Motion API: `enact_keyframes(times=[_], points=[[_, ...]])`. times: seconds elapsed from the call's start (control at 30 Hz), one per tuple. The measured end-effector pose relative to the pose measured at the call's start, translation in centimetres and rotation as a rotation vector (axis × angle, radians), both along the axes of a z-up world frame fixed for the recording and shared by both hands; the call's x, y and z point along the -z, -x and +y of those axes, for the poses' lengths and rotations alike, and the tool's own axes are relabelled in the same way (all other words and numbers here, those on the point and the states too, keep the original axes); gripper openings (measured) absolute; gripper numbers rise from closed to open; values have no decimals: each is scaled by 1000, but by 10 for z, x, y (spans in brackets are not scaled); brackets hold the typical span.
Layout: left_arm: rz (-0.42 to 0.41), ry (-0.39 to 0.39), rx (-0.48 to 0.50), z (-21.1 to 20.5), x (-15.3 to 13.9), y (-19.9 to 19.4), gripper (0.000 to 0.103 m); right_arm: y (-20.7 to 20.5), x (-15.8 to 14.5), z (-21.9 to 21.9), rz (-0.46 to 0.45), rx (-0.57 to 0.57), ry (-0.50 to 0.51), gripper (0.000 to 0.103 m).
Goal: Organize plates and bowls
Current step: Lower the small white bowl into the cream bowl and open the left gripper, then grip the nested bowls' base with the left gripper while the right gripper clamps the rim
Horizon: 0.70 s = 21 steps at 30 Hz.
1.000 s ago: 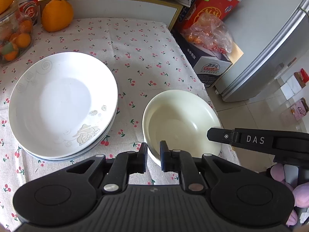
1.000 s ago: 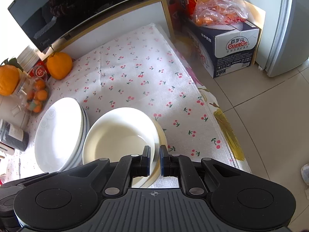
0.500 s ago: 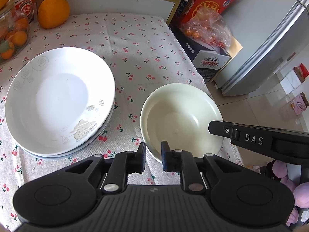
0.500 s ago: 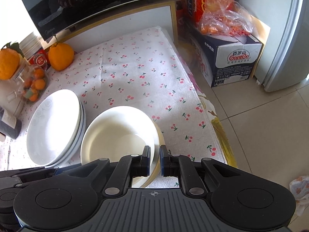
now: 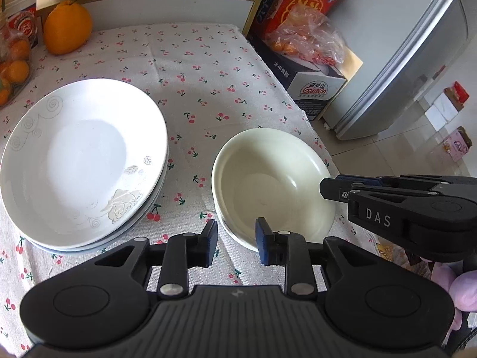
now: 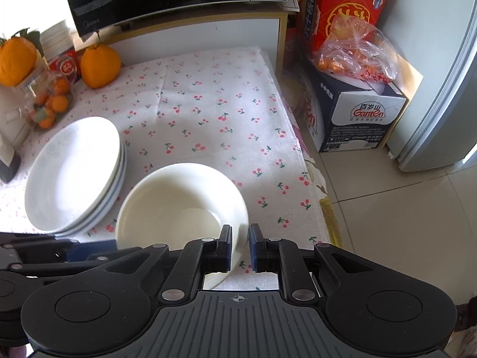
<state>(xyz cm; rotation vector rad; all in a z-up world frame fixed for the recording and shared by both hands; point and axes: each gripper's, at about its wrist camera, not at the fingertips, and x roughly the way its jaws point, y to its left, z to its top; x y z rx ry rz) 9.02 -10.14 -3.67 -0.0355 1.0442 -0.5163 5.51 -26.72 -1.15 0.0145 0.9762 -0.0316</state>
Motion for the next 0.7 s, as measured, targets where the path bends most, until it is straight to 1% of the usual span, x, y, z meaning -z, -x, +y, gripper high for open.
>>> enact_keyframes(times=[0.03, 0.07, 0.1, 0.17, 0.2, 0.23, 0.27, 0.3, 0.33, 0.37, 0.4, 0.43, 0.47, 0.5, 0.53, 0.57, 0.67, 0.7], points=[[-10, -1, 11, 0, 0, 1, 27, 0, 1, 0, -3, -4, 11, 16], [-22, -4, 28, -1, 0, 2, 29, 1, 1, 1, -7, -10, 17, 21], [-35, -7, 43, -1, 0, 3, 31, 2, 2, 1, -11, -16, 23, 22], [-64, -11, 69, -2, -1, 6, 45, 2, 3, 0, -18, -30, 28, 23], [-78, -13, 83, -2, -1, 7, 48, 2, 4, -1, -22, -35, 27, 25], [-92, -14, 96, -2, -1, 8, 53, 3, 4, -2, -26, -38, 22, 31], [-109, -15, 113, -2, -2, 10, 58, 3, 5, -3, -33, -42, 14, 39], [-127, -18, 129, -2, -2, 12, 61, 4, 5, -5, -41, -47, 7, 44], [-146, -22, 147, -2, -2, 13, 67, 5, 5, -7, -50, -50, 2, 51], [-167, -25, 165, -2, -3, 16, 71, 6, 5, -9, -63, -56, -5, 55], [-188, -29, 182, -2, -3, 18, 73, 7, 4, -11, -77, -64, -15, 56], [-208, -31, 199, -1, -4, 21, 77, 9, 3, -13, -92, -75, -30, 58], [-225, -29, 212, 0, -4, 22, 81, 11, 2, -15, -111, -88, -50, 64], [-240, -24, 223, 1, -4, 24, 82, 13, 1, -17, -129, -99, -66, 67], [-254, -18, 235, 3, -4, 25, 86, 15, 1, -19, -146, -111, -77, 73], [-267, -12, 245, 4, -4, 27, 90, 17, 0, -21, -169, -125, -87, 76], [-307, 0, 275, 8, -4, 30, 96, 23, 2, -30, -211, -136, -113, 83], [-319, 0, 287, 8, -4, 32, 97, 24, 3, -33, -220, -134, -123, 83]])
